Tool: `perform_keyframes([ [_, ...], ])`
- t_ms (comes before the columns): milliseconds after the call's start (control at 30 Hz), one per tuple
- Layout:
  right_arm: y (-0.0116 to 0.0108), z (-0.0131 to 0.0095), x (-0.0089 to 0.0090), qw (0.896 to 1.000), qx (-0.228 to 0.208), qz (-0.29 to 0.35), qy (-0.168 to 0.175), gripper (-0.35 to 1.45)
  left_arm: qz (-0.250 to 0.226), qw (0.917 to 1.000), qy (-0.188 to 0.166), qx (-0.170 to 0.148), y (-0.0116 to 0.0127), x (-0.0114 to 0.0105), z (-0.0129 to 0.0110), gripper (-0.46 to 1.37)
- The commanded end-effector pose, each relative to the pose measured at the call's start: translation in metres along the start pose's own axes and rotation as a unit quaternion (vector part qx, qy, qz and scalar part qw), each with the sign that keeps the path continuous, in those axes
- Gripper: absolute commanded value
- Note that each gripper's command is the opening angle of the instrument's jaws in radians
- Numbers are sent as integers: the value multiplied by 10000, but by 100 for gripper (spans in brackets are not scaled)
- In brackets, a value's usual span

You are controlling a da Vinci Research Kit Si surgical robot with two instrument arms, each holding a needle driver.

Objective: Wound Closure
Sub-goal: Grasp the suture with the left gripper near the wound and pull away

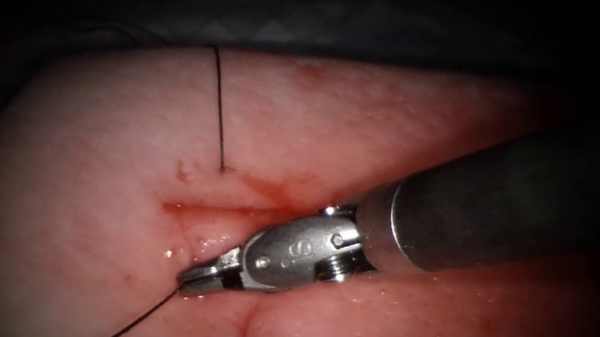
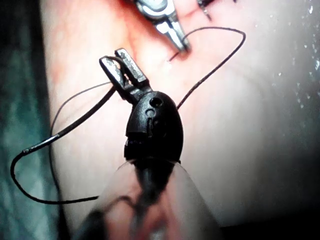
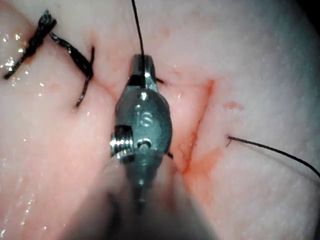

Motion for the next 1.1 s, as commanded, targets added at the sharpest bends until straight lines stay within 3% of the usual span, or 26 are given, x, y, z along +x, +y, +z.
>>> perform_keyframes([
  [33, -10, 0, 9, 10000, 81, -35, 12, -35, -12, 10000, -26, -65, 1, 0, 1, -35],
  [200, -57, 9, 46, 9992, 368, -101, -102, -35, -43, 9999, -52, -123, 10, -3, 8, -35],
  [767, -169, 15, 166, 9958, 836, 381, 41, -35, -171, 9991, -208, -332, 46, -30, 37, -35],
  [967, -194, 27, 197, 9905, 1187, 649, 268, -35, -192, 9986, -233, -435, 65, -38, 53, -35],
  [1100, -209, 45, 208, 9842, 1577, 715, 373, -35, -194, 9984, -227, -486, 72, -39, 59, -35],
])
